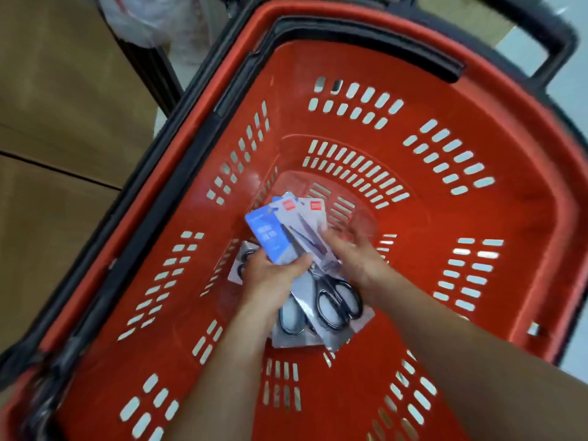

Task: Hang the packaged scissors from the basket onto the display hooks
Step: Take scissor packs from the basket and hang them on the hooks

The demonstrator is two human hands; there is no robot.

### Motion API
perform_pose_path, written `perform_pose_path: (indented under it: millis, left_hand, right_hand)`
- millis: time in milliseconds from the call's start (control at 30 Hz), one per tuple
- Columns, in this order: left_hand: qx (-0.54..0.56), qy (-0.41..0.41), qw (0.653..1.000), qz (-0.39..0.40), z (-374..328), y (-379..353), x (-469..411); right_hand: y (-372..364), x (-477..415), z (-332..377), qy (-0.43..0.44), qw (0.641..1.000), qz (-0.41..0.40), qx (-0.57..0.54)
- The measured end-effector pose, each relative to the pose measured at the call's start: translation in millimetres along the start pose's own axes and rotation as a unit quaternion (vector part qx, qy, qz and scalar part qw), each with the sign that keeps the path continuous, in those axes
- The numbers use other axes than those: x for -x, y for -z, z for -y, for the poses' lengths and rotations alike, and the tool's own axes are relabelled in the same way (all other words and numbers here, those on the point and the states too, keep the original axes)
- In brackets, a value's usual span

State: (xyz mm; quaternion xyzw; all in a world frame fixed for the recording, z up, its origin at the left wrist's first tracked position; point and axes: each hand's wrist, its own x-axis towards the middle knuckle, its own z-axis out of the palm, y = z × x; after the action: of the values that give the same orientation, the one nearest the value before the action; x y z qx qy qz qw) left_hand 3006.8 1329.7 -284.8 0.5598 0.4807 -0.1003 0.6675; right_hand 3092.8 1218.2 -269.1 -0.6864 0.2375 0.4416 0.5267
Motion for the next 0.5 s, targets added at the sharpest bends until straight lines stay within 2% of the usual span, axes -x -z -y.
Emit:
perform_pose_path:
  millis: [67,167,233,300,333,367,433,500]
  left_hand:
    - [0.007,-0.01,0.999,0.034,-9.8,-2.8,7.6]
    - [-0.009,0.024,0.999,0.029,-14.7,-4.8,8.2]
    - [-0.04,0.022,0.998,0.03,-13.5,-2.9,6.8]
    - [-0.164,-0.04,0.985,0.036,-2.5,2.8,-4.6]
    - [-0.272,-0.08,0.958,0.05,4.2,6.4,-13.6]
    - [-0.394,-0.114,0.91,0.065,11.2,9.7,-23.5]
    - [-0.58,-0.161,0.792,0.105,27.3,12.5,-47.6]
    - [-0.69,-0.191,0.688,0.118,42.1,10.8,-61.9]
  right_hand:
    - [0.3,19.6,0.5,-0.02,0.998,0.056,-0.002]
    - [9.3,46.0,8.7,0.02,0.996,0.083,-0.006]
    - [18.8,61.3,16.5,0.07,0.992,0.029,0.102]
    - [27.3,76.5,22.6,0.098,0.957,-0.074,0.262]
    - [32.0,82.2,21.6,0.102,0.938,-0.116,0.311]
    - [35.3,88.4,22.2,0.107,0.93,-0.151,0.318]
    - [41.0,92.2,17.8,0.123,0.927,-0.197,0.296]
    - [43.7,90.3,11.1,0.129,0.925,-0.213,0.288]
